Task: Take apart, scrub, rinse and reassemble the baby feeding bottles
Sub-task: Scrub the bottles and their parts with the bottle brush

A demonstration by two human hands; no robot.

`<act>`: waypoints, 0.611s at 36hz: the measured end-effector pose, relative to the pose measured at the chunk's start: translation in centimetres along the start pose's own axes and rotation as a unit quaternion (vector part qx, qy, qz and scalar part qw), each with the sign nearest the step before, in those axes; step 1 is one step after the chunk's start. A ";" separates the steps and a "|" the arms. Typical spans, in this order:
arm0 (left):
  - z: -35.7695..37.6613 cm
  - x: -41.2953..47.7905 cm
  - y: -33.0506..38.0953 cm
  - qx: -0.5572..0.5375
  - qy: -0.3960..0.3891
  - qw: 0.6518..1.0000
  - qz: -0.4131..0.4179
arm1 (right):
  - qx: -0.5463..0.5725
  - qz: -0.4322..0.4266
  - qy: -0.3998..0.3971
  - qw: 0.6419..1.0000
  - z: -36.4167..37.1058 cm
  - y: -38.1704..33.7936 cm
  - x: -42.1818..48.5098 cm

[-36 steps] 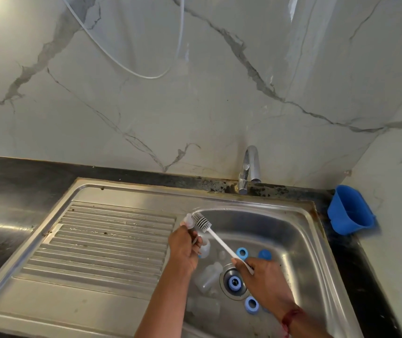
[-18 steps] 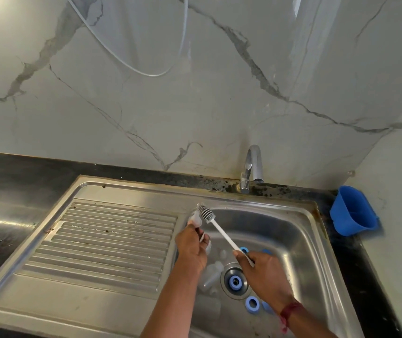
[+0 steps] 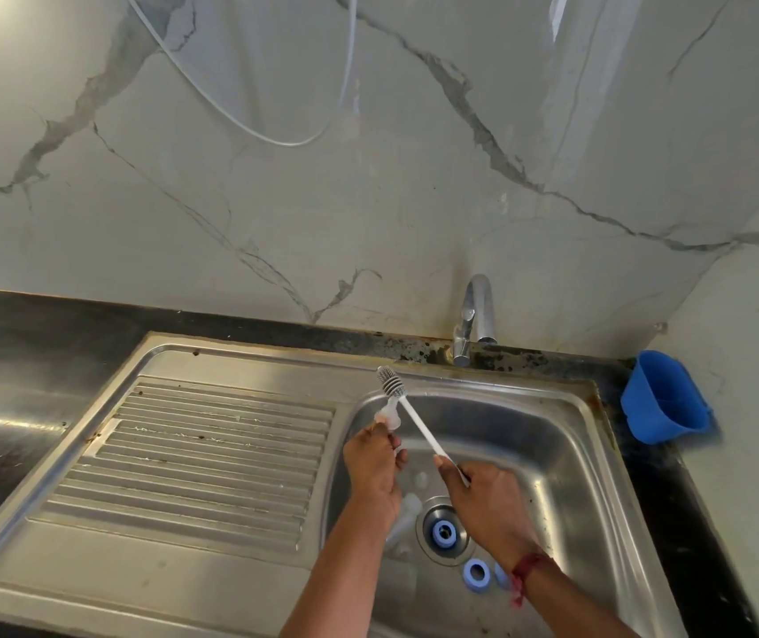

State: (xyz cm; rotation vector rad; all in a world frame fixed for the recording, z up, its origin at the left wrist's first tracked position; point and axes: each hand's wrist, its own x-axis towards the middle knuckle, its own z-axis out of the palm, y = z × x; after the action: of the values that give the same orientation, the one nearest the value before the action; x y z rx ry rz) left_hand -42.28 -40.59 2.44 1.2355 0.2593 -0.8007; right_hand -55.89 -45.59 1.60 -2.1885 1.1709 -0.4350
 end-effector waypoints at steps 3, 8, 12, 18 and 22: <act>-0.5 0.5 0.9 -0.035 0.019 0.999 -0.016 | 0.010 0.003 0.013 1.000 -0.3 0.0 -0.5; -1.0 1.1 2.6 -0.066 0.031 0.997 -0.027 | -0.054 -0.040 0.044 0.997 0.6 2.1 -1.6; -0.7 0.8 2.6 -0.054 0.004 0.998 -0.028 | -0.085 -0.085 0.076 0.990 1.0 2.2 -2.0; -0.3 -0.1 1.2 0.020 -0.041 0.998 0.035 | -0.090 -0.064 0.109 0.988 0.5 1.9 -0.7; -0.2 -0.3 0.8 0.027 -0.039 0.997 0.056 | -0.073 -0.058 0.108 0.990 0.0 1.8 -0.3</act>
State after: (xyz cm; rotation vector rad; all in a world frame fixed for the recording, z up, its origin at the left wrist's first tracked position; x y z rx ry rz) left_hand -41.92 -40.19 3.12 1.2555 0.1047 -0.7602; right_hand -57.18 -46.09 0.38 -2.3912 1.2257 -0.6695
